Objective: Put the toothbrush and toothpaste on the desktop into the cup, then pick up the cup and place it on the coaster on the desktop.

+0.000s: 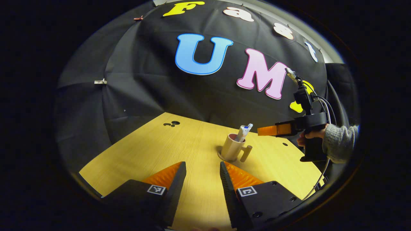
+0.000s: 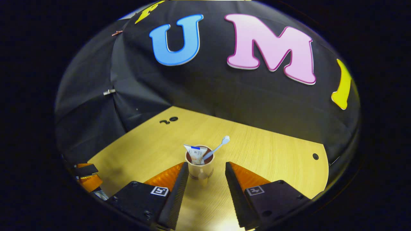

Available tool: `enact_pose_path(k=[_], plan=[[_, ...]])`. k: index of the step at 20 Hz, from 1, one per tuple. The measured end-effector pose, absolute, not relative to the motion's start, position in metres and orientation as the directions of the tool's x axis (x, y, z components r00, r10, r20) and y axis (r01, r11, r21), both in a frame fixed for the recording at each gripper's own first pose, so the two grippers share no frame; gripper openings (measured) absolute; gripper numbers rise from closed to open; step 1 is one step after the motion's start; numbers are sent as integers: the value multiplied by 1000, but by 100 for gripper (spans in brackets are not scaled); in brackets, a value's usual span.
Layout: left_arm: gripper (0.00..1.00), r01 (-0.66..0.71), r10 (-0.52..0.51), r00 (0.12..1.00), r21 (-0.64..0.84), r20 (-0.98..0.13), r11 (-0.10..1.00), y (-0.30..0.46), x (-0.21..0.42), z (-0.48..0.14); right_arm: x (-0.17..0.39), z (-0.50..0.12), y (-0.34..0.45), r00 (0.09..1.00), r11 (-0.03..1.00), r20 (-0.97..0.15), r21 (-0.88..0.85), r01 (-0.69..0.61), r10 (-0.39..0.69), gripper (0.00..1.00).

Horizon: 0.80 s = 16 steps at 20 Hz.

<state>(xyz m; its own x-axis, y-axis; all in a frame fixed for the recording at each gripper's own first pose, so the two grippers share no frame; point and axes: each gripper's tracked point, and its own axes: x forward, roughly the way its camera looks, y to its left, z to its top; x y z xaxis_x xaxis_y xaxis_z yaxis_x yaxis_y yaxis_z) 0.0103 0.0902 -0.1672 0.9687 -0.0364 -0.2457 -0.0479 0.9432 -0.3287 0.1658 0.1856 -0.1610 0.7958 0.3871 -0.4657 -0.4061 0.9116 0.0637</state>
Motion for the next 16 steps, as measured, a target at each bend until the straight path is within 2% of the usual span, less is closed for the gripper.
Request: enact_pose_path(k=[1, 7, 10, 16], plan=[[68, -39, -39, 972, -325, -231, 945, 89, 8, -156, 158, -147, 181, 815, 915, -432, 66, -399, 387, 74], [74, 28, -71, 984, -254, -164, 967, 77, -4, -94, 99, -86, 143, 883, 935, -318, 33, -354, 345, 75], [78, 43, -76, 987, -218, -143, 975, 73, -10, -69, 75, -64, 135, 902, 942, -277, 47, -332, 332, 83], [84, 95, -110, 992, -201, -65, 975, 57, -22, -19, 26, -28, 120, 935, 954, -190, 38, -298, 299, 87]])
